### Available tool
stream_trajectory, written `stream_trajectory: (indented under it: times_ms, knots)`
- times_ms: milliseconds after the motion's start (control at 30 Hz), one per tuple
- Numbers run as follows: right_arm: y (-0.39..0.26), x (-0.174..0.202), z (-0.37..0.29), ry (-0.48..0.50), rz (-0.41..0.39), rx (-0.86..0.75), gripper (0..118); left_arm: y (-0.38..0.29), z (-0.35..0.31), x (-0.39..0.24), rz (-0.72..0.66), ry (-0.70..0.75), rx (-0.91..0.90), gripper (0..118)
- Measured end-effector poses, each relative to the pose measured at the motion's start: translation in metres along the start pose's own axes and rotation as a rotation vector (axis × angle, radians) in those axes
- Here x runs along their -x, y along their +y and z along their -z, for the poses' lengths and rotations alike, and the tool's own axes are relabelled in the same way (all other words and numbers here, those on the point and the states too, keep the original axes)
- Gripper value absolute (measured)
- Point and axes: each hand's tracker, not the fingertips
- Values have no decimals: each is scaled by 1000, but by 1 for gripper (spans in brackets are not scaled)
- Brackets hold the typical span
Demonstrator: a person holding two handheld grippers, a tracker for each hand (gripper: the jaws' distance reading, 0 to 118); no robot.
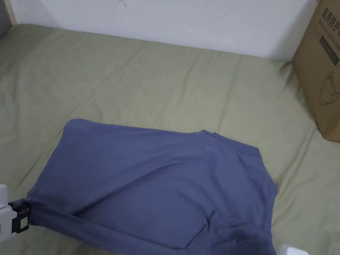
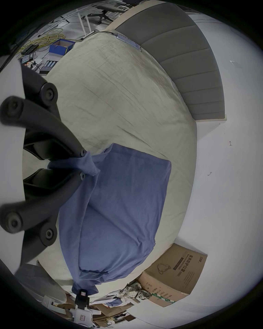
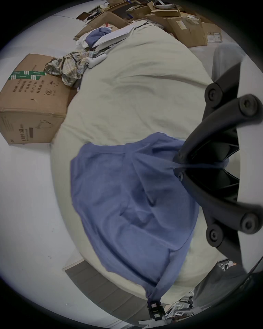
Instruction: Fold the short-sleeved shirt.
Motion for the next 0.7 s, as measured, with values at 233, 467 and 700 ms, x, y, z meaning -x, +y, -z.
stream_trajectory:
  times_ms: [233, 467, 700]
  knots:
    - [59, 2, -32, 8, -9, -209, 2, 32, 3, -1, -40, -7, -50, 4]
    - [129, 4, -4, 17, 3, -235, 2, 84, 29, -16, -33, -3, -84, 4]
    - [158, -4, 70, -12, 59, -105, 2, 119, 108, -36, 12, 26, 24, 4]
